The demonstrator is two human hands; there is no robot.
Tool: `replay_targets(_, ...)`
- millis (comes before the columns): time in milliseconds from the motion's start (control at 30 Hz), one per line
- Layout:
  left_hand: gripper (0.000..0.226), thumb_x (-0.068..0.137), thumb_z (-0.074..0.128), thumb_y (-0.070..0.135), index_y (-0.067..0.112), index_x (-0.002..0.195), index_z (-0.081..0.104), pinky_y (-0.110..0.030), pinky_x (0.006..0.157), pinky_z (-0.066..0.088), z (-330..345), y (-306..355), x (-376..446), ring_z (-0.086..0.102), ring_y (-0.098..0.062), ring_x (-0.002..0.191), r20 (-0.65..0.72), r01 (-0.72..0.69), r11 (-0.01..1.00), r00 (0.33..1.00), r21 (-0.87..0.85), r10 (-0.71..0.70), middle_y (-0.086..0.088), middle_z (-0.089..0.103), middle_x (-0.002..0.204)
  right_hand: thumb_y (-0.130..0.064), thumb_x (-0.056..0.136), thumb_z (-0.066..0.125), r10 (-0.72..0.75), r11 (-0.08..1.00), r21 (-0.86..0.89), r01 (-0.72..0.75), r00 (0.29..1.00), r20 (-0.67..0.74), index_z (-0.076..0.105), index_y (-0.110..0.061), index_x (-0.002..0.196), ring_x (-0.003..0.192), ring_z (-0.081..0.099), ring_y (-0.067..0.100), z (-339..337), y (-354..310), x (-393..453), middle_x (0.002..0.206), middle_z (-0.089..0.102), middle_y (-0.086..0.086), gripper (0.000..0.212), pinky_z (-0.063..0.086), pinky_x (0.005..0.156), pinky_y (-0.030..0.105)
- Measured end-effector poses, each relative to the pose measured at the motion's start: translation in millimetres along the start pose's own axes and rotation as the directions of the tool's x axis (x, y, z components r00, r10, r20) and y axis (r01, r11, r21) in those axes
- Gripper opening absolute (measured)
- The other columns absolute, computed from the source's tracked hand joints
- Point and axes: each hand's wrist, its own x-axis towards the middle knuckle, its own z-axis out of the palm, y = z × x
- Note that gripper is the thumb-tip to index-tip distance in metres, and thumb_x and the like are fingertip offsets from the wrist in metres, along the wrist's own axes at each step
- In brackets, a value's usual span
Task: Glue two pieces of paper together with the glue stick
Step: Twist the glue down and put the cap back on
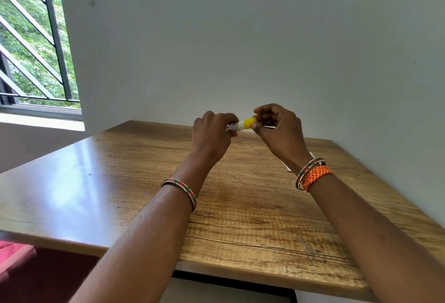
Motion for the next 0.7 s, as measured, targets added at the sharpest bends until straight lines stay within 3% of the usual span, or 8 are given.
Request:
replay_targets(200,0.027,0.084,0.064,0.023,0.022,0.111,0.067,-0.033,0.076,0.04,-0.7,0.8,-0.2,0.058,-0.024,0.098,-0.007,-0.047,0.999,0.999,-0.017,0.046,-0.008,0.068,0.101,-0.01,0.078,0.072,-0.014,1.0,-0.025,0.014,1.0,0.001,0.069,-0.01,0.1,0.085,0.062,0.005,-0.9,0.8,-0.6,0.094,0.067,-0.002,0.022,0.047,0.07,0.005)
replay_targets(300,0.017,0.088,0.058,0.024,0.02,0.099,0.07,-0.029,0.068,0.044,2.3,0.5,2.8,0.063,-0.019,0.086,-0.023,-0.023,0.977,1.0,-0.211,0.018,-0.001,0.072,0.092,-0.009,0.079,0.071,0.016,1.0,-0.007,-0.016,1.0,-0.008,0.071,-0.009,0.1,0.088,0.063,0.008,-3.3,1.8,1.1,0.096,0.069,0.0,0.021,0.047,0.074,0.009)
replay_targets(433,0.017,0.091,0.053,0.017,0.012,0.084,0.068,-0.025,0.076,0.048,5.5,7.8,4.8,0.065,-0.008,0.085,-0.034,-0.018,0.888,0.999,-0.459,0.003,0.006,0.07,0.082,-0.003,0.08,0.068,0.082,0.995,0.045,-0.084,0.996,0.029,0.074,-0.009,0.093,0.085,0.066,0.008,0.6,6.5,-2.0,0.091,0.073,0.003,0.016,0.05,0.077,0.013)
replay_targets(567,0.014,0.09,0.047,0.005,0.01,0.092,0.06,-0.026,0.078,0.046,23.9,-11.1,-1.8,0.062,-0.017,0.085,0.213,0.261,0.815,0.962,-0.517,-0.173,-0.007,0.068,0.087,0.006,0.076,0.064,0.205,0.978,-0.08,-0.193,0.958,0.202,0.075,-0.008,0.081,0.08,0.067,0.012,16.0,21.2,-15.9,0.086,0.074,0.007,0.019,0.055,0.077,0.022)
replay_targets(700,0.027,0.096,0.038,0.013,0.003,0.109,0.06,-0.023,0.076,0.036,36.1,-16.0,-11.5,0.053,-0.018,0.09,0.458,0.391,0.858,0.863,-0.334,-0.214,-0.017,0.065,0.108,-0.004,0.08,0.064,0.246,0.965,-0.161,-0.207,0.924,0.291,0.073,-0.008,0.087,0.083,0.065,0.018,16.6,24.8,-16.9,0.09,0.072,0.007,0.012,0.055,0.075,0.028)
